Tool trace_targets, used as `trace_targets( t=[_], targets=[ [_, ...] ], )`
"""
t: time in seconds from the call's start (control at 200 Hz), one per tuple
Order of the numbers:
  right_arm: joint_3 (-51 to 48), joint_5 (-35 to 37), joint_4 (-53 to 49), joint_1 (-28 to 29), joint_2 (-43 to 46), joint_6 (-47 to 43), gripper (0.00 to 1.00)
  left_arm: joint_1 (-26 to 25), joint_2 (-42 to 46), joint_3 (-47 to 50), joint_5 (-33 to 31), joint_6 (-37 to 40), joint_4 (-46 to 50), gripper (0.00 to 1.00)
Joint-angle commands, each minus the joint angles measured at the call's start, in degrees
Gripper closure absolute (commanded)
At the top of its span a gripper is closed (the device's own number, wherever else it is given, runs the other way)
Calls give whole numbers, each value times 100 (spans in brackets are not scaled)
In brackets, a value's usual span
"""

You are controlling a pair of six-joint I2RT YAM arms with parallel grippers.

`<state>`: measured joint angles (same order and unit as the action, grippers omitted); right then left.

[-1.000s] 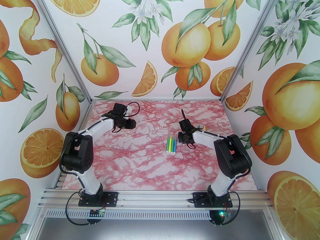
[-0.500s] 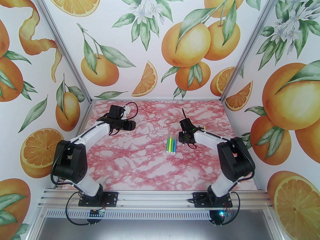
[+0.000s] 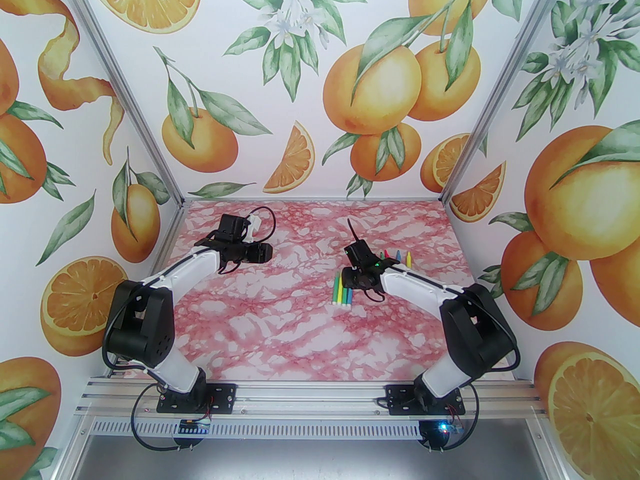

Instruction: Open the pen caps

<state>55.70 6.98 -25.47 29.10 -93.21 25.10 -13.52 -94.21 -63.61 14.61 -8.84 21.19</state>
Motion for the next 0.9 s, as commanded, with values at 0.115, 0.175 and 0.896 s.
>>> trace_targets(
  t=[0.115, 0.175, 0.896],
  targets=[
    [-151, -180, -41, 119, 58, 228, 56, 12, 137, 92, 92, -21, -242, 39],
    [-178, -212, -72, 139, 38, 280, 56, 15, 114, 104, 104, -21, -262, 39],
    [-435, -162, 39, 208, -283, 429, 61, 25, 35, 157, 59, 57, -300, 39]
  ],
)
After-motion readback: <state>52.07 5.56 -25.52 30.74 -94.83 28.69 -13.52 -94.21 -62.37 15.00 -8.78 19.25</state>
